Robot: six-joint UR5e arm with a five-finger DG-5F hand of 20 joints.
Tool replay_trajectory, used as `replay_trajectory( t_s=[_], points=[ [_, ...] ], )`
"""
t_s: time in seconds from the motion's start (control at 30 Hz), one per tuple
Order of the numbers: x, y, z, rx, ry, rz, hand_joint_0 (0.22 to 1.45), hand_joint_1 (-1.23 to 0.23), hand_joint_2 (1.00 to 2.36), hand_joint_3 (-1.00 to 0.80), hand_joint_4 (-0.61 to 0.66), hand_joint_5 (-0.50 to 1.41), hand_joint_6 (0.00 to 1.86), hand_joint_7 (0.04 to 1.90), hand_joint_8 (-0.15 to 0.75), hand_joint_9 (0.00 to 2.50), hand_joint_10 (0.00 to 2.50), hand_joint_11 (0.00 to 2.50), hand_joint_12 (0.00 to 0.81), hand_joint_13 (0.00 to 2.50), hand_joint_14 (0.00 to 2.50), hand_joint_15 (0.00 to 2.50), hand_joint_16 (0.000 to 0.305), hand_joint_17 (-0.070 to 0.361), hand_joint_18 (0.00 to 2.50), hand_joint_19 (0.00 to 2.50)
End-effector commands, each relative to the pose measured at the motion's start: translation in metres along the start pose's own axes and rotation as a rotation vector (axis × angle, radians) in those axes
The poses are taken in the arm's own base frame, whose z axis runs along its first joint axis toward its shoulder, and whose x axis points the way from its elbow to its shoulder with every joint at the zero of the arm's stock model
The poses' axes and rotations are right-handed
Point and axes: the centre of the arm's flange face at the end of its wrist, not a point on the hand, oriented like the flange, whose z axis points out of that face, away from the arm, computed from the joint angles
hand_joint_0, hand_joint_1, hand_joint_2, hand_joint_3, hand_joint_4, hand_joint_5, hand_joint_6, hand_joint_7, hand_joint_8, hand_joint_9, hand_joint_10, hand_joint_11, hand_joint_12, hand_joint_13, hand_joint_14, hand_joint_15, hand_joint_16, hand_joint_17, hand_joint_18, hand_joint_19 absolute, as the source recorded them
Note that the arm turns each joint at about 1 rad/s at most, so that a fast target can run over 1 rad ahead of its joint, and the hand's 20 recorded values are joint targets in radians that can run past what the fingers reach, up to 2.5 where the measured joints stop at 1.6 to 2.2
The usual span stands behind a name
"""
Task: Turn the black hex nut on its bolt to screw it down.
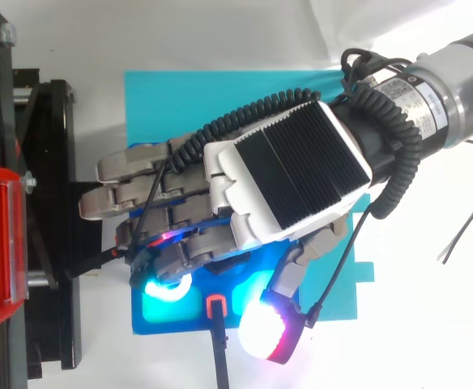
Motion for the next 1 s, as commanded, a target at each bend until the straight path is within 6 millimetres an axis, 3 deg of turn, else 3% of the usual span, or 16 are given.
replay_trajectory(
  t_s=[0.0, 0.6, 0.97],
  points=[
    [-0.001, -0.001, 0.000, 0.000, -0.004, -0.001, 0.42, -0.45, 1.00, -0.50, 0.30, -0.20, 0.85, 0.64, 0.336, 0.47, 0.01, 0.49, 0.379, 0.26, 0.00, 0.06, 0.049, 0.109, 0.05, 0.11],
    [-0.015, 0.002, 0.009, -0.012, -0.026, -0.015, 0.42, -0.45, 1.00, -0.50, 0.30, -0.20, 0.82, 0.65, 0.336, 0.46, 0.01, 0.48, 0.381, 0.26, 0.00, 0.06, 0.048, 0.109, 0.05, 0.11],
    [-0.021, -0.001, 0.003, -0.014, -0.009, -0.011, 0.42, -0.45, 1.00, -0.50, 0.30, -0.20, 0.83, 0.65, 0.336, 0.47, 0.01, 0.48, 0.379, 0.26, 0.00, 0.06, 0.048, 0.108, 0.04, 0.11]
  ],
)
